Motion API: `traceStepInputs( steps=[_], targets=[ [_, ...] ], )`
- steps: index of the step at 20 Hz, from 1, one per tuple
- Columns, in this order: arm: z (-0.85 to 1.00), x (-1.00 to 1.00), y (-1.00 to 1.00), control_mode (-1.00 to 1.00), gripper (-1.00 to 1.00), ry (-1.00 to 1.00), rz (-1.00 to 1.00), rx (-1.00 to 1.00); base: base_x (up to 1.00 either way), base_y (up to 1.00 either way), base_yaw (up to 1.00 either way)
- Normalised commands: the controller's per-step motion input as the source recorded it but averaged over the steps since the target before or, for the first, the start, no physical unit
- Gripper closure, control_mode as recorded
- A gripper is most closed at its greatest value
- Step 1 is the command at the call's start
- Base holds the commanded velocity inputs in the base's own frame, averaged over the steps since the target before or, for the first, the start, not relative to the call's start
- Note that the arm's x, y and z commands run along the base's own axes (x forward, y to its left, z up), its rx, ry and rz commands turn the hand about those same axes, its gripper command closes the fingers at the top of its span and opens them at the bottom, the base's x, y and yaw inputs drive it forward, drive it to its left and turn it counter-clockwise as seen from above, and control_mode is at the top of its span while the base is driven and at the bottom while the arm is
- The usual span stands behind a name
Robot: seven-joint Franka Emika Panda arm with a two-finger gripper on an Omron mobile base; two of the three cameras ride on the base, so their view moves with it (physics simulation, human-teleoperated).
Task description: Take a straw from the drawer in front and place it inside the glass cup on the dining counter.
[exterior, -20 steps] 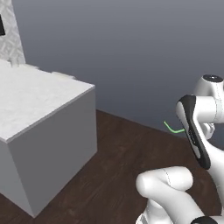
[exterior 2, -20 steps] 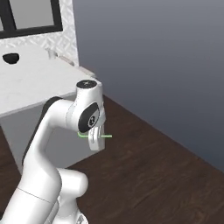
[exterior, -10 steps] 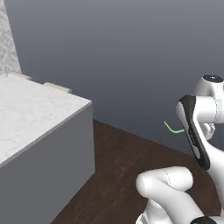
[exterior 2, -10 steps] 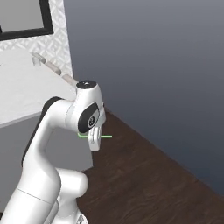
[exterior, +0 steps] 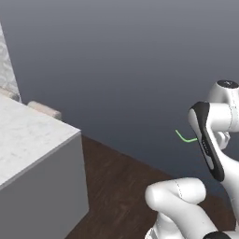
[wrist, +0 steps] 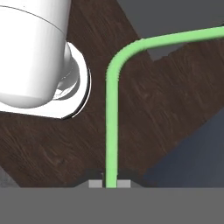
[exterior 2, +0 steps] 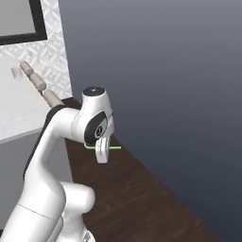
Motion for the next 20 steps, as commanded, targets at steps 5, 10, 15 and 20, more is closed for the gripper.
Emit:
traceStepInputs(
  steps=[5,10,15,20],
  targets=[
    [0.00,0.00,0.00,1.00,1.00,0.00,0.00,0.00,0.94,-0.47,0.24],
    [0.00,0.00,0.00,1.00,1.00,0.00,0.00,0.00,0.97,-0.39,0.35],
    [0.00,0.00,0.00,1.00,1.00,0.00,0.00,0.00,1.00,-0.33,0.40],
    [0.00,0.00,0.00,1.00,1.00,0.00,0.00,0.00,1.00,-0.33,0.44]
  ],
)
